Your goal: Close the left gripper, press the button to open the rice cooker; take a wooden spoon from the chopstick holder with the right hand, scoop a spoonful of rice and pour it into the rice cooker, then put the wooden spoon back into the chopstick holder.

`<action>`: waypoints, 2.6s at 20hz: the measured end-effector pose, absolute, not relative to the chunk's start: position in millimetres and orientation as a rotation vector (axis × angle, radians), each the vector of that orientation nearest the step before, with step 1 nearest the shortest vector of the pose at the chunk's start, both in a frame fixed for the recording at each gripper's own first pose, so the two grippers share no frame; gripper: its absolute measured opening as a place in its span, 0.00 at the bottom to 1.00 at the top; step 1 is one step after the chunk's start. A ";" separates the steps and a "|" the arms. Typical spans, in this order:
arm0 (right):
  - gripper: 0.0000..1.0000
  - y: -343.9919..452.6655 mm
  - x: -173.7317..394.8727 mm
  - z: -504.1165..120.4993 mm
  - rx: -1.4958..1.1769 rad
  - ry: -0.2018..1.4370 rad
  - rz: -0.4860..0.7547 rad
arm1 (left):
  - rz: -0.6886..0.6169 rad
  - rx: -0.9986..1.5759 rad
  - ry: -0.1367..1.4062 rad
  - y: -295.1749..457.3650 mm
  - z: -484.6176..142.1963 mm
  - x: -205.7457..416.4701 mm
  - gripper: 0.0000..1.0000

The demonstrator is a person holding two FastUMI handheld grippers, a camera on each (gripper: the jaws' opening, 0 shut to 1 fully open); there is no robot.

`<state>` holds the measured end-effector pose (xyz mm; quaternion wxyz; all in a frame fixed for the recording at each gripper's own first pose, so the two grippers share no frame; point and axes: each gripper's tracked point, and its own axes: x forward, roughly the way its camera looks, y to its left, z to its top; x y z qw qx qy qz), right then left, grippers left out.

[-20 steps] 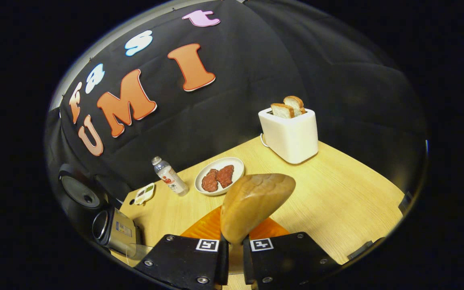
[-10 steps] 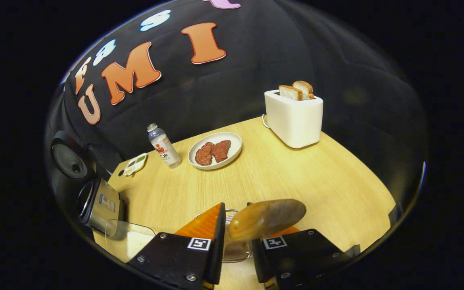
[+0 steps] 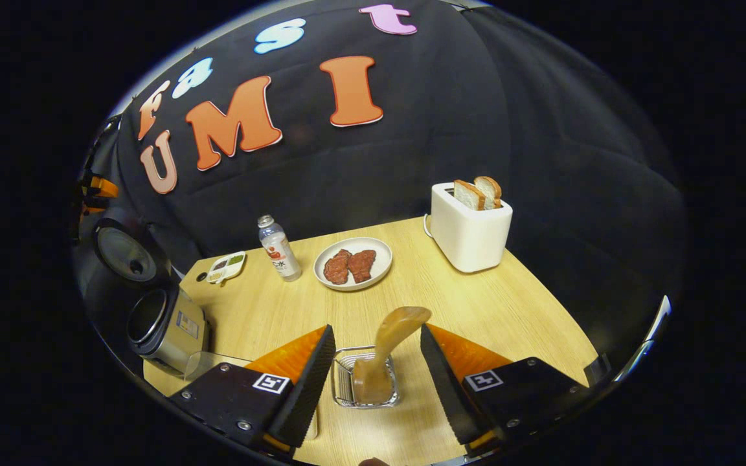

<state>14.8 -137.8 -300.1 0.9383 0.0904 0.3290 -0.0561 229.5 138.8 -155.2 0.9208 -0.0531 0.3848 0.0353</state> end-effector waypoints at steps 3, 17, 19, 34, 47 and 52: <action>0.87 -129.0 13.9 -291.8 0.194 0.664 -0.100 | 0.050 -0.181 0.888 132.3 -173.0 207.0 0.88; 0.89 -96.9 22.7 -262.6 0.200 0.633 -0.019 | -0.060 -0.102 1.425 79.1 -298.8 75.0 0.90; 0.90 -95.6 23.3 -260.4 0.192 0.630 -0.010 | -0.063 -0.065 1.460 75.5 -314.6 64.7 0.90; 0.90 -56.5 37.3 -215.0 0.127 0.537 0.059 | 0.026 -0.030 1.087 62.2 -302.3 85.2 0.95; 0.90 -3.7 43.5 -79.0 0.031 0.235 0.077 | -0.009 0.100 0.203 -6.7 -80.9 52.1 0.94; 0.89 8.1 35.8 -45.2 0.022 0.124 0.090 | -0.018 0.099 0.110 -9.1 -61.7 40.2 0.94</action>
